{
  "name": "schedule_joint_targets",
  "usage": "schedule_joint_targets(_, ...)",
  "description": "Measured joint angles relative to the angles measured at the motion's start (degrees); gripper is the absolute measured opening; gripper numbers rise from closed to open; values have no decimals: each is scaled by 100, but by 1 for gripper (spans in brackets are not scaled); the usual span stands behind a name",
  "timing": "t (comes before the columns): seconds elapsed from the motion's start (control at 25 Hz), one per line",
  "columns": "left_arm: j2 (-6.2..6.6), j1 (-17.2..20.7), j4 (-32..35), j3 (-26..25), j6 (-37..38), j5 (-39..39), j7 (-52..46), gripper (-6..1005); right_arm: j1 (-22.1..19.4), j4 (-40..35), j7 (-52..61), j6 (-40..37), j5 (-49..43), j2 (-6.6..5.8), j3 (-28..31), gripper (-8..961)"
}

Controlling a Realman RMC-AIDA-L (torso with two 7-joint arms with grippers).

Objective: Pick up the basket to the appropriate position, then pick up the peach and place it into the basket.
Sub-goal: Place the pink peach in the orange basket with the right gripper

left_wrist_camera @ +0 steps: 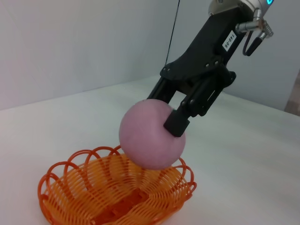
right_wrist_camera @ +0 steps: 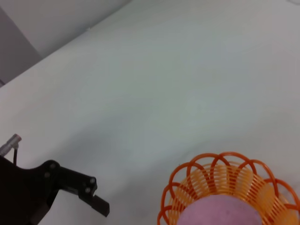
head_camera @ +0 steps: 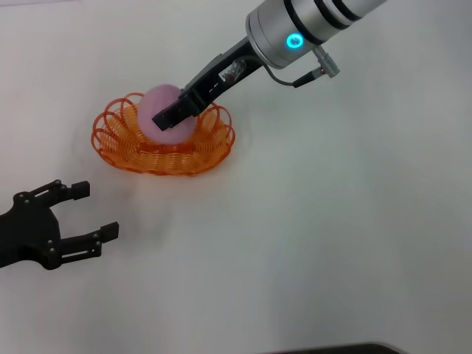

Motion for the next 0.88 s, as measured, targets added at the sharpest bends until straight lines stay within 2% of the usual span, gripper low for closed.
schedule_joint_targets(0.36,0,0,-10,1,0,17,0,885,-33,23,-8,96,10,-4,14,709)
schedule_joint_targets(0.52,0,0,-26,0,-1,17,0,885,-171,-58,-305,76,139,-4,29,802)
schedule_joint_targets(0.68,8,-10,-70,0,3,19,0,885,-631,-266,-943,32,624,-31,36,898)
schedule_joint_targets(0.88,9,-12,-71,-5,6,-2,0,885,-1651,-759,-2187,-270,1197,-45,269,894)
